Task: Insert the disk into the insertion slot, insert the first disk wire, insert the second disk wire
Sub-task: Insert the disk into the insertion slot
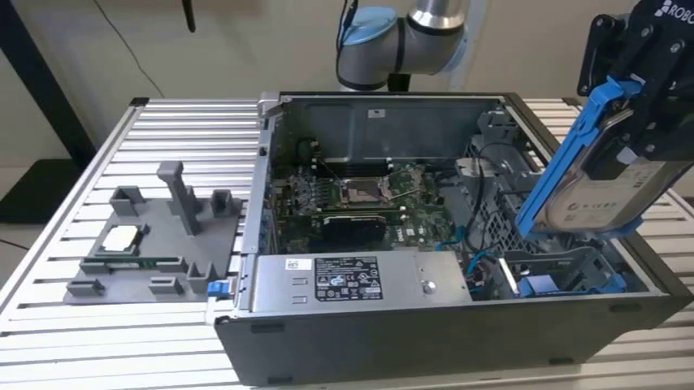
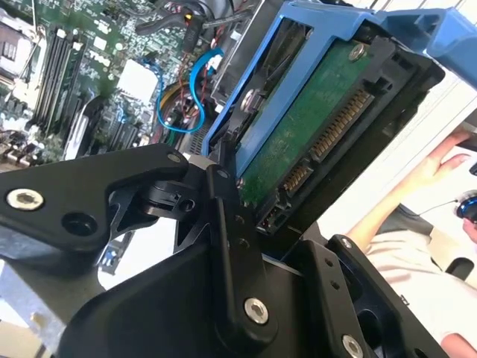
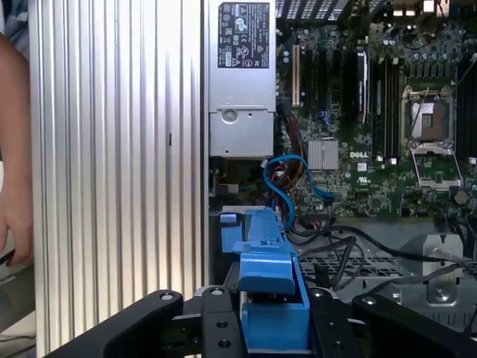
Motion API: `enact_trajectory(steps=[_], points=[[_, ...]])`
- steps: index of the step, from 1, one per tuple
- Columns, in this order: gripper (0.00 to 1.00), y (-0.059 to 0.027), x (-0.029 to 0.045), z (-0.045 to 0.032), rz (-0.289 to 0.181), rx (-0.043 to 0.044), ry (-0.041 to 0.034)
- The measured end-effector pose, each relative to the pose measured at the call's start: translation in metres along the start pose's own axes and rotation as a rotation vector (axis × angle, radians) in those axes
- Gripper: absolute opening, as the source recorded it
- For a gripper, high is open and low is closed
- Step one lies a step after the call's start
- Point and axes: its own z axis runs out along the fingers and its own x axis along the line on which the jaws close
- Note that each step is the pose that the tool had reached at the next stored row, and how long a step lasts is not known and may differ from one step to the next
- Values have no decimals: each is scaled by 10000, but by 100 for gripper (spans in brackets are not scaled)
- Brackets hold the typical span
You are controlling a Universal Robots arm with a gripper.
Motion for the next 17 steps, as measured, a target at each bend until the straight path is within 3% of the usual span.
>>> enact_trajectory(steps=[17], points=[[33,-5,-1,113,0,0,1]])
